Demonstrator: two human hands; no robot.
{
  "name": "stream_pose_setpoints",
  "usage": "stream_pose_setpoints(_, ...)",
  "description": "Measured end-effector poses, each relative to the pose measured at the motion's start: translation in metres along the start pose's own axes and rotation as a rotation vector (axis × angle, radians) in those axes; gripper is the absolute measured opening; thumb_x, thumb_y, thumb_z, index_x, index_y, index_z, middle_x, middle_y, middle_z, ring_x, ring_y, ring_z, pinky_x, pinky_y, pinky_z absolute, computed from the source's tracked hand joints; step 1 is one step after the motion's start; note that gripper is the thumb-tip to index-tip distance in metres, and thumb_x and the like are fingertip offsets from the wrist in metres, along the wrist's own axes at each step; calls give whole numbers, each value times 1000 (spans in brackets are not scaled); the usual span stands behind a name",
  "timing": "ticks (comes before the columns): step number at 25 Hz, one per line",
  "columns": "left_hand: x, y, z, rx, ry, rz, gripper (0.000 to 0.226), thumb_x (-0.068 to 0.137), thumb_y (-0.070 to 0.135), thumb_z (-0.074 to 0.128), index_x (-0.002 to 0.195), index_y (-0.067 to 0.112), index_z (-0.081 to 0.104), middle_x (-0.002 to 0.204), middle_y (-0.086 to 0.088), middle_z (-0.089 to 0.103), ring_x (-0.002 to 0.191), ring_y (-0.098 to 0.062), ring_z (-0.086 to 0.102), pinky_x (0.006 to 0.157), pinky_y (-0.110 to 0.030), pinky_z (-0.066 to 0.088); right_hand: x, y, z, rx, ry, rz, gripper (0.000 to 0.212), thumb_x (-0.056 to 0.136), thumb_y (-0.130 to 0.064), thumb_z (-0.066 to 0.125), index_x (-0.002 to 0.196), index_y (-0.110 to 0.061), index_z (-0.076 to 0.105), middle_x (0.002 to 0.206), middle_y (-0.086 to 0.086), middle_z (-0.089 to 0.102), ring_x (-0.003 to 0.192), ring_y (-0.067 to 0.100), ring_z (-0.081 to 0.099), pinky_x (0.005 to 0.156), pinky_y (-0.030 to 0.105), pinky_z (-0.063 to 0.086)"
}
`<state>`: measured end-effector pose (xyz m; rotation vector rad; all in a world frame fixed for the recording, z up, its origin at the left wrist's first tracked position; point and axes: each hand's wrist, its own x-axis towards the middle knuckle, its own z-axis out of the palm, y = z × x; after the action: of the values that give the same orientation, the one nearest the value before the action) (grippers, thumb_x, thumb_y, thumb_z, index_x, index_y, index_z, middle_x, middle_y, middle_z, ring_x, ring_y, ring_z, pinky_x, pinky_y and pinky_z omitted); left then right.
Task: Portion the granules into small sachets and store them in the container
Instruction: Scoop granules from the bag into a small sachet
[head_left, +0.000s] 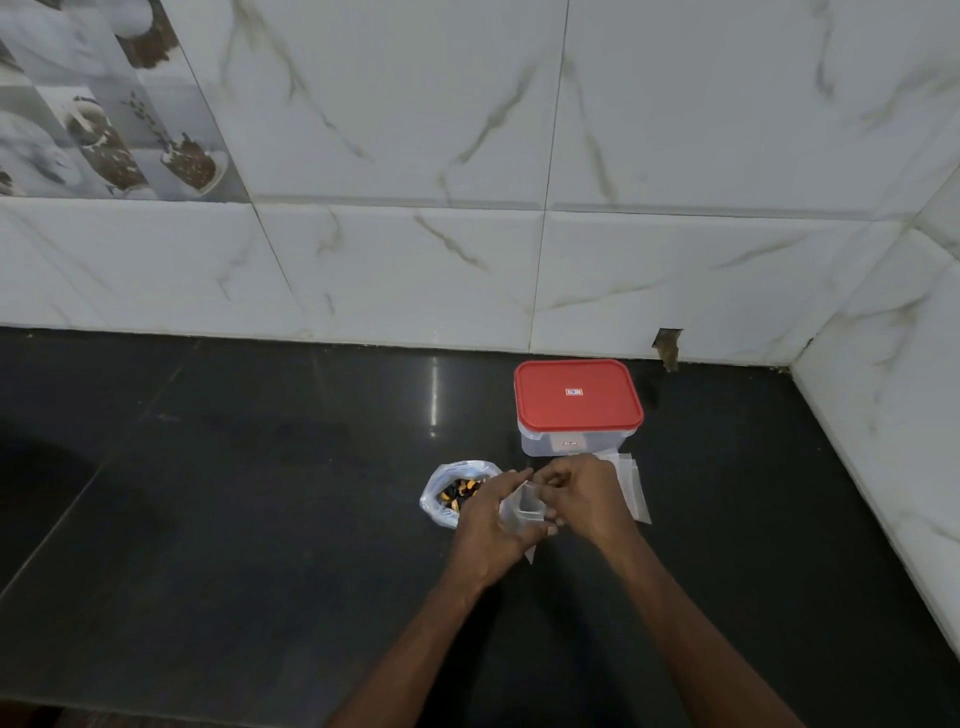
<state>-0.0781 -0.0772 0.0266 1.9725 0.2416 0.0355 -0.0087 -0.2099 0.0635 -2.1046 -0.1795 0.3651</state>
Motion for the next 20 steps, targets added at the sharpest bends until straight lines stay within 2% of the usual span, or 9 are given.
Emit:
stream_pose_setpoints(2,-4,-5,-7,-43,77,-24,53,73,27,87,120,41,66,110,24,68,110,7,61,96,-21,51,3,7,-2,104,54,13,3,87,-12,71,89,-13,73,67,6,72,52,18,66,47,25,50)
stream_pose_setpoints(4,-5,-11,-19,-106,200,-77,56,75,20,87,124,35,66,116,24,66,110,9,60,93,-12,49,11,31,-8,-127,209,55,12,88,-15,65,77,-11,71,68,4,70,63,24,67,56,30,50)
stream_pose_setpoints(6,-4,-23,-34,-261,293,-151,60,77,15,86,132,24,64,123,12,69,110,0,65,95,-18,52,13,60,-7,-469,216,125,21,89,-16,59,70,-12,66,72,2,67,73,25,65,61,30,45)
stream_pose_setpoints(9,-6,-30,-48,-502,353,-200,67,80,11,82,141,18,56,127,2,71,114,-11,68,98,-30,55,8,83,14,-642,162,146,17,93,-24,56,85,-15,68,90,2,64,84,22,62,62,29,40)
stream_pose_setpoints(11,-6,-32,-49,-574,348,-202,71,79,11,82,144,15,52,130,3,69,118,-11,67,97,-27,54,8,90,27,-722,176,107,18,96,-25,52,94,-15,66,101,3,58,92,22,60,65,31,43)
stream_pose_setpoints(13,-3,-38,-49,-677,361,-224,75,76,20,82,144,13,52,132,-4,68,120,-17,66,97,-28,53,11,92,33,-744,191,102,16,96,-24,53,96,-14,66,104,3,56,94,22,58,65,32,44)
stream_pose_setpoints(16,1,-46,-60,-874,397,-266,68,82,28,73,144,11,50,134,-16,65,119,-32,65,98,-46,53,14,89,34,-712,262,68,11,90,-20,64,84,-11,67,90,6,58,84,26,57,62,36,48)
stream_pose_setpoints(18,2,-48,-72,-945,402,-281,60,92,26,64,147,11,44,131,-15,62,107,-29,69,94,-52,55,12,84,30,-630,341,17,12,91,-18,62,81,-12,62,79,5,60,74,28,58,59,37,47)
stream_pose_setpoints(20,2,-51,-80,-977,389,-299,52,99,20,58,148,16,40,129,-11,58,91,-20,75,88,-51,58,8,68,27,-419,340,-42,14,97,-22,52,84,-16,53,74,0,60,70,24,58,61,38,45)
